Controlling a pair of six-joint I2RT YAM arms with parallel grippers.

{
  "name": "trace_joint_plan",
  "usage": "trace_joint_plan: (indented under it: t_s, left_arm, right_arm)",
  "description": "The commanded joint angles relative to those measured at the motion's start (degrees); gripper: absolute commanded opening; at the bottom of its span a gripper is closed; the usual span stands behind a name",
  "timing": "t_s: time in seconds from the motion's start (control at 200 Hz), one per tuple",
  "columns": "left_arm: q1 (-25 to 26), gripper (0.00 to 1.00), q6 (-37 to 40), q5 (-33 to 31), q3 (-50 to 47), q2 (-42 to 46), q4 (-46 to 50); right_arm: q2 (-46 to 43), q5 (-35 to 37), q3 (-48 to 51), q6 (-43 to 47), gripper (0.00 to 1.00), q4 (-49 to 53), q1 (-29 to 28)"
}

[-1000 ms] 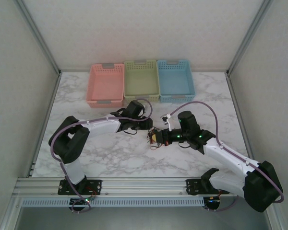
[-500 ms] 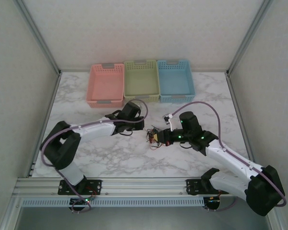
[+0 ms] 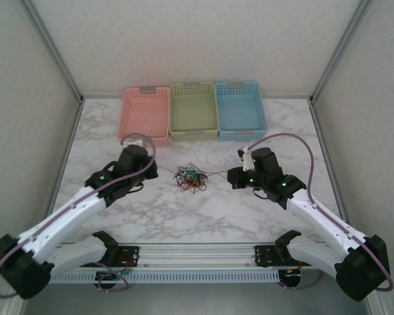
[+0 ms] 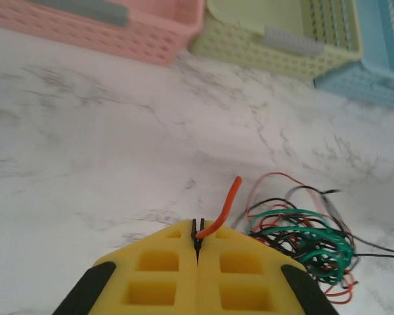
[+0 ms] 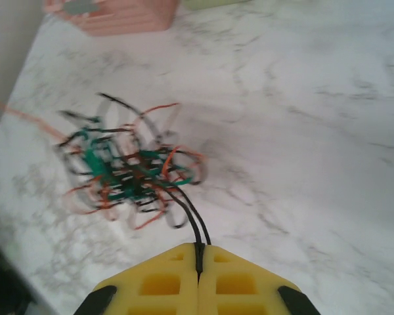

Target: Untangle the cables

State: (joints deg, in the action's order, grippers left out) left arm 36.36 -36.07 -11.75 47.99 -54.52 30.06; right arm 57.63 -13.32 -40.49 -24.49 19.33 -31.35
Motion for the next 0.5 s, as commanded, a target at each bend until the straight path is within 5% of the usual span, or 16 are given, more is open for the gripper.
trace_joint_plan:
  t_s: [0.0,0.491]
  left_arm:
    - [-1.9,0.00,-2.0,-6.2,0.7,6.3,13.4]
    - [-3.9,0.00,1.4,-20.1,11.6,13.2,29.7]
  right_arm:
    - [1.3,5.6,-2.3,-1.2,0.00,2.8,3.2]
    - [12.9,14.7,-5.0,-2.1,0.00,7.6,14.4]
